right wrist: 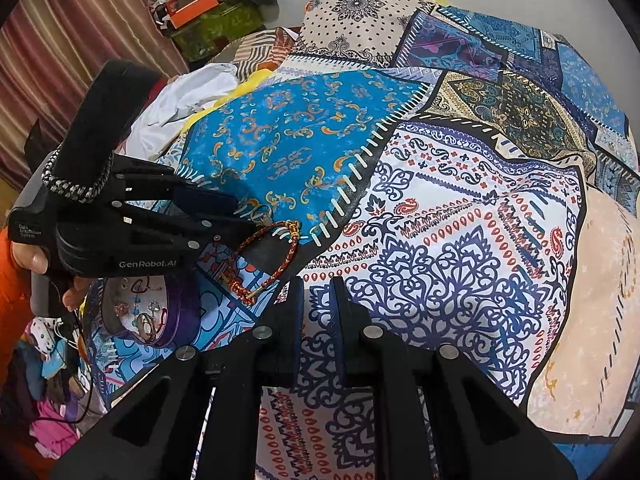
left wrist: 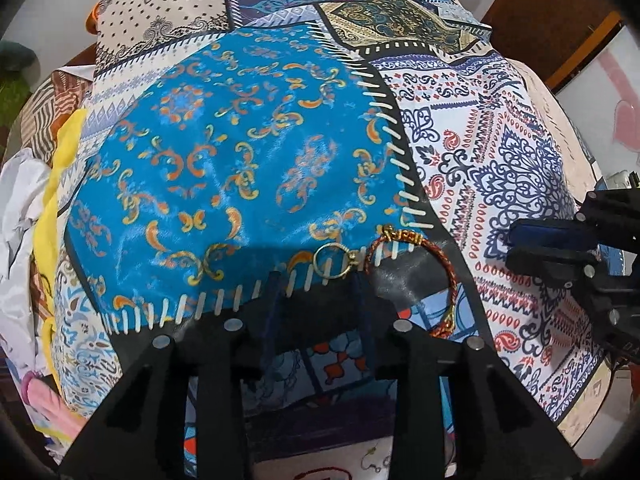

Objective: Organize jewelry

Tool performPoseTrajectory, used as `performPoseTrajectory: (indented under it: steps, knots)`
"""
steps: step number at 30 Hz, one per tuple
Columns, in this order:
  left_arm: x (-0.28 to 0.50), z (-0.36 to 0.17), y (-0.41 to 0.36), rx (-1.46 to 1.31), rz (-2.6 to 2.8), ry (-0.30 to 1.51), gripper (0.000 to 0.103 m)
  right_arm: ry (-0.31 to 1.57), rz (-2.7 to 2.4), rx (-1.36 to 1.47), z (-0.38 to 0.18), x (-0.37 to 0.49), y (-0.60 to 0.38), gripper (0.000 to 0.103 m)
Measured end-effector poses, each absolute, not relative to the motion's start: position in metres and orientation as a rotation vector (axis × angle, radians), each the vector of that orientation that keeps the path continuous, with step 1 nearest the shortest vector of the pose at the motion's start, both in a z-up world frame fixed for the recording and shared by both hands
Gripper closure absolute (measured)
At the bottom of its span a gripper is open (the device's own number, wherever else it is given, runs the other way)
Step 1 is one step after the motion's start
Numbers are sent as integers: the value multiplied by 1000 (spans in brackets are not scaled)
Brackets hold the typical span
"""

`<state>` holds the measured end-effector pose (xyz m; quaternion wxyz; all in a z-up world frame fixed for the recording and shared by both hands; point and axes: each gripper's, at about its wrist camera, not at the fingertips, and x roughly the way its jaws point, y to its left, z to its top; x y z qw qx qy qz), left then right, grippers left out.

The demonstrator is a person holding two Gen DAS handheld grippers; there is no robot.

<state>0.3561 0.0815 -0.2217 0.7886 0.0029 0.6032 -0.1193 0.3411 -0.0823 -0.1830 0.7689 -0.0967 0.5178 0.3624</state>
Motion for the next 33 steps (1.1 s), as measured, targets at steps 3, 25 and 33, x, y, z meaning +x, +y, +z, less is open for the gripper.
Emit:
performPoseTrajectory:
  steps: [3, 25, 33]
  knots:
    - [360, -223, 78, 3, -264, 1293, 70, 1121, 787, -209, -182, 340, -82, 92]
    - [359, -212, 98, -189, -284, 1227, 80, 1138, 772, -211, -186, 359, -67, 92]
    - [334, -177, 125, -217, -252, 1123, 79, 1195, 808, -232, -197, 379, -30, 92]
